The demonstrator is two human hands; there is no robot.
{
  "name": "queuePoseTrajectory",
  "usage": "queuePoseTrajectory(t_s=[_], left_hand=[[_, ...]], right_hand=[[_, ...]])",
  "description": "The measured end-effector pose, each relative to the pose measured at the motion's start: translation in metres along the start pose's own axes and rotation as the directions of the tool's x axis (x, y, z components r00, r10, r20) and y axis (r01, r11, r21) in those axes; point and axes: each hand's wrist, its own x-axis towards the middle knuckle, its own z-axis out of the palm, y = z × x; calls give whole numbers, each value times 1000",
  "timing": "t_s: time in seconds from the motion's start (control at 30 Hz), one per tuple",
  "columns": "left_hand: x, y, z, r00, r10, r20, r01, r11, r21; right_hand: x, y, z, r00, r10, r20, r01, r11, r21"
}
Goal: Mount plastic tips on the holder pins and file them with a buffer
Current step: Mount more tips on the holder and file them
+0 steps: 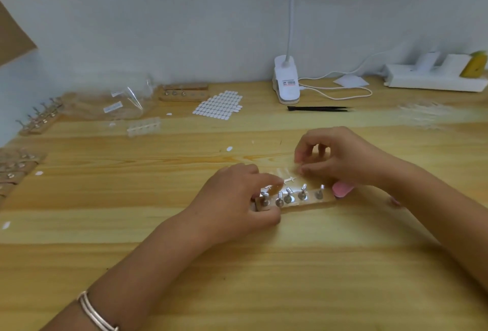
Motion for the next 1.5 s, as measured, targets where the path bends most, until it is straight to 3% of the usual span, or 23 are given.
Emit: queuePoseTrajectory(t_s=[0.27, 0.4, 0.47, 0.57, 0.63, 0.8, 0.97, 1.23, 1.5], left_hand=[[0, -1, 1, 1000, 2, -23, -1, 999, 35], [0, -5, 2, 1000, 0, -26, -1, 1000, -20], [-1, -11, 3, 999, 7, -34, -10, 993, -116], [-4, -16, 1, 994, -71, -78, 31, 906, -423], [-4, -17, 1, 989, -110, -96, 47, 862, -504], [-3, -16, 6, 988, -110, -104, 38, 846, -532], [-3, -20, 1, 985, -138, -106, 51, 810, -584], [-6, -18, -2, 987, -80, -137, -13, 821, -570], [-6, -16, -1, 984, -111, -139, 15, 830, -557]], right_hand=[[0, 8, -19, 999, -43, 28, 42, 999, 8], [-2, 7, -36, 999, 41, -35, -31, 971, 235], [-6, -5, -40, 1000, -8, 1, 7, 953, 303], [-8, -33, -33, 972, -201, 124, 171, 961, 217], [-3, -49, -25, 929, -288, 233, 263, 956, 132], [15, -63, -12, 882, -303, 360, 331, 944, -16], [20, -63, -3, 872, -296, 389, 324, 946, -6], [25, -61, 6, 865, -287, 411, 317, 948, -4], [25, -59, 10, 878, -247, 409, 260, 965, 23]])
